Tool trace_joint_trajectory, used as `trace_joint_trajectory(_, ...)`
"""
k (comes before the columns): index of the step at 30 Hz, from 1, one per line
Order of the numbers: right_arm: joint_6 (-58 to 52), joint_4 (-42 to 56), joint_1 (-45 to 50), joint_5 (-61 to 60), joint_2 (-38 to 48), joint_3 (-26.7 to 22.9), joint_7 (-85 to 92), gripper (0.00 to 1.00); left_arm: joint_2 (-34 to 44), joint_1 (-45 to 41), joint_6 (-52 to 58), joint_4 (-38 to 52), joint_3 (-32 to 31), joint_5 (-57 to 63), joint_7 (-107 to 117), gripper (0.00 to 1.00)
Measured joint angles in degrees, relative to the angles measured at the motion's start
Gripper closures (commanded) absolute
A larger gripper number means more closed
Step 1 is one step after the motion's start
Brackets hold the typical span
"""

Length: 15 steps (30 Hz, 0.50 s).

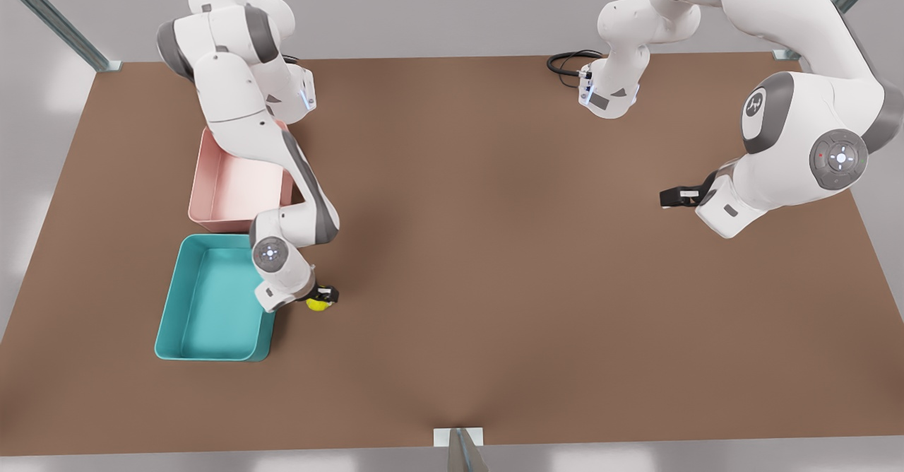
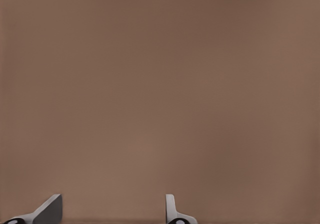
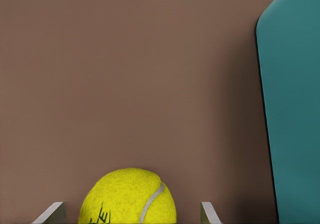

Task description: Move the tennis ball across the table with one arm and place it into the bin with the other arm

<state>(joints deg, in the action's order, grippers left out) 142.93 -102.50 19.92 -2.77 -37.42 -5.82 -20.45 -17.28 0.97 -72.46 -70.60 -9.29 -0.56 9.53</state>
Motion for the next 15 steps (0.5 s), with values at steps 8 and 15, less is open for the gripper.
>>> trace_joint_trajectory(8,1.1,-0.7,0.0,0.0,-1.3,0.0,-0.9,0.0,0.0,0.1,0.1,0.0,0.0,0.0,1.0,0.0)
trace_joint_trajectory(15,1.3,-1.0,0.2,0.0,-1.6,0.0,-1.4,0.0,-0.2,0.1,0.1,0.0,0.0,0.0,1.6,0.0)
